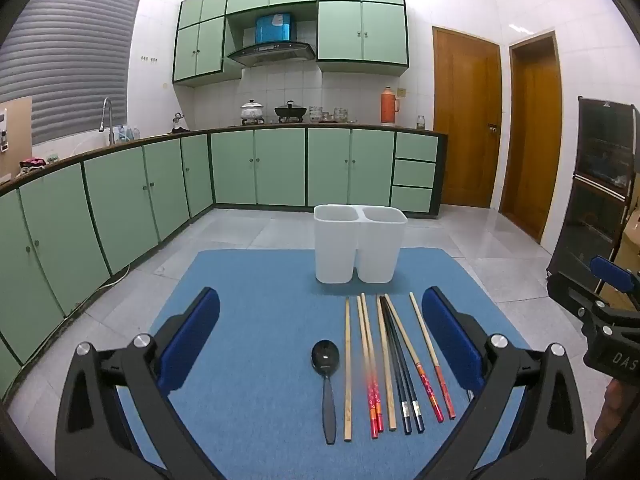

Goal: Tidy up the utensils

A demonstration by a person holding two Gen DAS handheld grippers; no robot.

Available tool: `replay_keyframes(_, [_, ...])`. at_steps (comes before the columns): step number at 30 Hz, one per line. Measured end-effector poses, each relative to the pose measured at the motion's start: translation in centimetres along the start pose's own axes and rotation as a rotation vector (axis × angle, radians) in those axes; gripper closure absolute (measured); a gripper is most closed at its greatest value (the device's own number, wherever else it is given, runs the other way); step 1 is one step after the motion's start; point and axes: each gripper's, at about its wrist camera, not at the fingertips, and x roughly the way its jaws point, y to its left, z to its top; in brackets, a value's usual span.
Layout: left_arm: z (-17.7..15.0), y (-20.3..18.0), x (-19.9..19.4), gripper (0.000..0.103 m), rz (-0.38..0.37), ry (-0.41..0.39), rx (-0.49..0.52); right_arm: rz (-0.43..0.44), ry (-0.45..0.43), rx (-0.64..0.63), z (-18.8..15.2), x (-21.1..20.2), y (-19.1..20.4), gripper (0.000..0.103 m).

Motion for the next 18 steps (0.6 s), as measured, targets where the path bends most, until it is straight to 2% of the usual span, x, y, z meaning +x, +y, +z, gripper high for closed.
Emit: replay_keyframes(18, [0.15, 0.07, -0.1, 0.005, 0.006, 0.0, -0.005, -0.001, -0.003, -0.002, 0.0, -0.01, -0.01, 0.006])
